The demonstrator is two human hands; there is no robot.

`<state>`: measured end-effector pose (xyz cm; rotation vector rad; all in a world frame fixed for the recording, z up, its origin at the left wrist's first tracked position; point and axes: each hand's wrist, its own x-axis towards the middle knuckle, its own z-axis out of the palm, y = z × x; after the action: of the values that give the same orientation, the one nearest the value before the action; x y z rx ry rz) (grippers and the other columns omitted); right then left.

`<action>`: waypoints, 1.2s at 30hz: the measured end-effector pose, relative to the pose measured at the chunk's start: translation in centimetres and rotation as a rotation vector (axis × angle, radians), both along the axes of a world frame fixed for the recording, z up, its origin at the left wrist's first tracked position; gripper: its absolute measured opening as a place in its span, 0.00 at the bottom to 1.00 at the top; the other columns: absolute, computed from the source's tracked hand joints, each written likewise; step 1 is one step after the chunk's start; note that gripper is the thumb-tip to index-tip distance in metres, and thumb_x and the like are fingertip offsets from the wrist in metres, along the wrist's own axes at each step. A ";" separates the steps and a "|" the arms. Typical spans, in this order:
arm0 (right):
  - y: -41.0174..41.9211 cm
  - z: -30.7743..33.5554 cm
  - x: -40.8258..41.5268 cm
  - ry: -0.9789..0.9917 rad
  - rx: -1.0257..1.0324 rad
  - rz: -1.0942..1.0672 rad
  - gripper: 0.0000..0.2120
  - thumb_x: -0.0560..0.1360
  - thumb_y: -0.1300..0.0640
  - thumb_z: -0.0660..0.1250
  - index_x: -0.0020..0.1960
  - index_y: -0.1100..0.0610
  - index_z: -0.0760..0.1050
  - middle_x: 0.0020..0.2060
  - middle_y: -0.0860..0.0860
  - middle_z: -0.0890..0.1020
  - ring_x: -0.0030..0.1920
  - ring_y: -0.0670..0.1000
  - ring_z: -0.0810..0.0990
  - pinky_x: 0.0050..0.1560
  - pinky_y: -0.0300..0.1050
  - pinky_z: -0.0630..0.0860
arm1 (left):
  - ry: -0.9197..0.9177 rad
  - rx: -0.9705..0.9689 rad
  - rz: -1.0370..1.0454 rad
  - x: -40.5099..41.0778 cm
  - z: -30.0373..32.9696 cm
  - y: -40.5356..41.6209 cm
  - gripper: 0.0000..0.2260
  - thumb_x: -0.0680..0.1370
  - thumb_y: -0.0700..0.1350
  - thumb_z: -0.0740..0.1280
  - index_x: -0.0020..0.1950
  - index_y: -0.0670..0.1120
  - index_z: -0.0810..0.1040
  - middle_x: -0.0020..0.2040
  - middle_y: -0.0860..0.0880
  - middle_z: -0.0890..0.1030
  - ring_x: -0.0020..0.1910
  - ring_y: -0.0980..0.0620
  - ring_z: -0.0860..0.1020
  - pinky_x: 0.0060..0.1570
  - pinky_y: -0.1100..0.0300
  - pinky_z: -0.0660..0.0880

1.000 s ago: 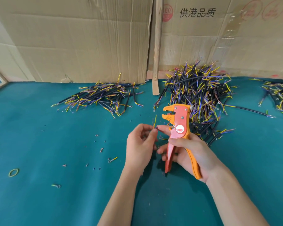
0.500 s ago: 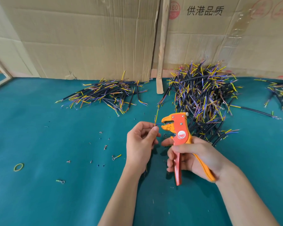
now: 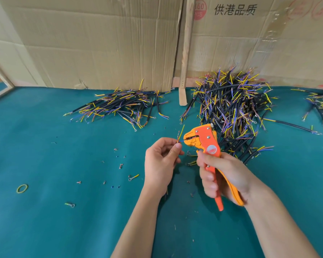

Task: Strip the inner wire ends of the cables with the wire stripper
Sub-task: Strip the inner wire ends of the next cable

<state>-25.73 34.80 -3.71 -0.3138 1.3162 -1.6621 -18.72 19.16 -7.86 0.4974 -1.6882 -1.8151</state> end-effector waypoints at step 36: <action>0.1 0.4 0.4 -0.028 -0.056 0.107 0.12 0.73 0.54 0.73 0.46 0.63 0.77 0.33 0.60 0.74 0.31 0.59 0.75 0.33 0.53 0.78 | -0.027 -0.058 0.092 0.1 0.8 0.6 0.07 0.76 0.36 0.72 0.40 0.47 0.79 0.38 0.41 0.82 0.34 0.53 0.73 0.34 0.62 0.69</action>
<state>-25.31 34.87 -3.35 -0.3861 1.2130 -1.6092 -18.66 19.76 -7.06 0.5679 -1.7026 -1.6968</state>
